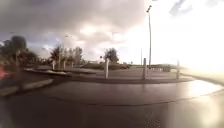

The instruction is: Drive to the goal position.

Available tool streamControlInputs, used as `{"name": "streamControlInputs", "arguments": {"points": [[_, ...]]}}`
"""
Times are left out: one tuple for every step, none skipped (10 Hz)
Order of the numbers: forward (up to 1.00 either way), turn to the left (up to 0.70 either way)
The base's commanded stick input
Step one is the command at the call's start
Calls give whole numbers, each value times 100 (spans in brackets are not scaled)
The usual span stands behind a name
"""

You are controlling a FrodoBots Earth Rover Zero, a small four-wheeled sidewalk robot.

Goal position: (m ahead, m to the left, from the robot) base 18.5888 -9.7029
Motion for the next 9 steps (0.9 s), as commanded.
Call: {"name": "streamControlInputs", "arguments": {"points": [[45, 0], [45, 0], [45, 0], [45, 0], [45, 0], [45, 0], [45, 0], [45, 0], [45, -10]]}}
